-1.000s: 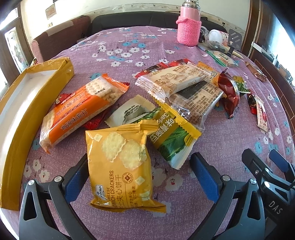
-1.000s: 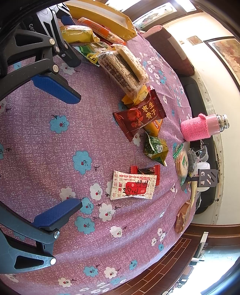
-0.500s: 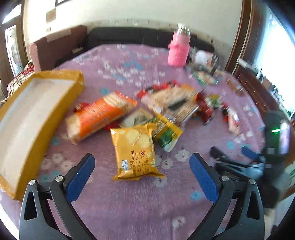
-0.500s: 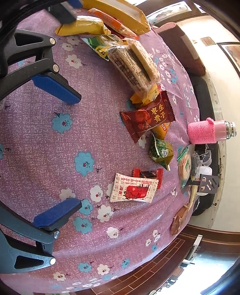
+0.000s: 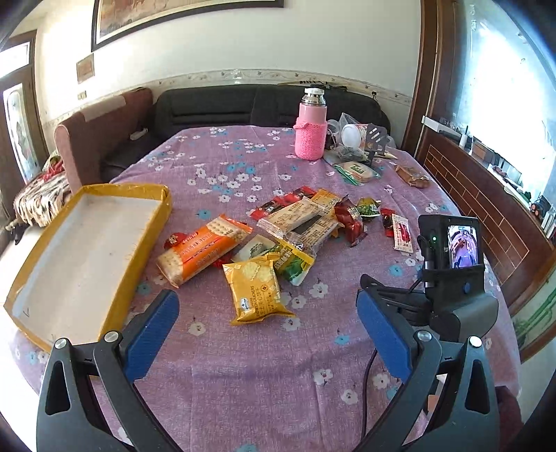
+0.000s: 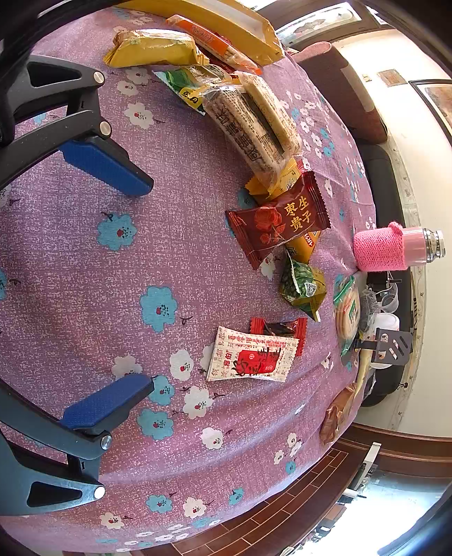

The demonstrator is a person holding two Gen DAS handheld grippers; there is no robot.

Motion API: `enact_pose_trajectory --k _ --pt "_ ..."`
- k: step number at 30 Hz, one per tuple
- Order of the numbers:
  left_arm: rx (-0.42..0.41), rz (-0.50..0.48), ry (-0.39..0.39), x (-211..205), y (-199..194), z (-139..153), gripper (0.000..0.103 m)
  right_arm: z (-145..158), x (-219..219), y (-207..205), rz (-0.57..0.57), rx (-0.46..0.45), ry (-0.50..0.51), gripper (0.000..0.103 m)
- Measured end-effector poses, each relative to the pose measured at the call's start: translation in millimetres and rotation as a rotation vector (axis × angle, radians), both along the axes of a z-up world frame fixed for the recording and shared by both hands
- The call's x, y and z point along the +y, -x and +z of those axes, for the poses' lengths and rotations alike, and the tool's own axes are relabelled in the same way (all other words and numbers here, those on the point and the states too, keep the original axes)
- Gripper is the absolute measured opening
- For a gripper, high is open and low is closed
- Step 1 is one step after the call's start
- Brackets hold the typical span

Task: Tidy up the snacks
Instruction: 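Move both tools toward the snack packs on the table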

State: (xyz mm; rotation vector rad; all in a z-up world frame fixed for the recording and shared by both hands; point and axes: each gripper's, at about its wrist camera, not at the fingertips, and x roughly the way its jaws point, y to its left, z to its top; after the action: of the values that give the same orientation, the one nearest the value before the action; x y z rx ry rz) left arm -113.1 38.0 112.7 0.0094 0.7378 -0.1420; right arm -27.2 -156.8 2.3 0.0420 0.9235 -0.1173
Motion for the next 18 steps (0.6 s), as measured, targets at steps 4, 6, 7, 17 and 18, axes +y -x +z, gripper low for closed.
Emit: enact_pose_trajectory --k 4,6,7,17,18 --pt "0.006 0.01 0.0 3 -1 -1 0.103 0 0 0 0.0 0.0 0.0 0.103" --pt "0.008 0.014 -0.002 4 -2 -3 0.103 0 0 0 0.0 0.0 0.0 0.103" --pt "0.008 0.016 -0.005 4 -2 -3 0.103 0 0 0 0.0 0.0 0.0 0.103" --pt "0.099 -0.108 0.069 16 -2 -16 0.103 0 0 0 0.001 0.0 0.0 0.103" --pt "0.076 -0.103 0.07 22 1 -14 0.103 0 0 0 0.01 0.003 -0.001 0.103"
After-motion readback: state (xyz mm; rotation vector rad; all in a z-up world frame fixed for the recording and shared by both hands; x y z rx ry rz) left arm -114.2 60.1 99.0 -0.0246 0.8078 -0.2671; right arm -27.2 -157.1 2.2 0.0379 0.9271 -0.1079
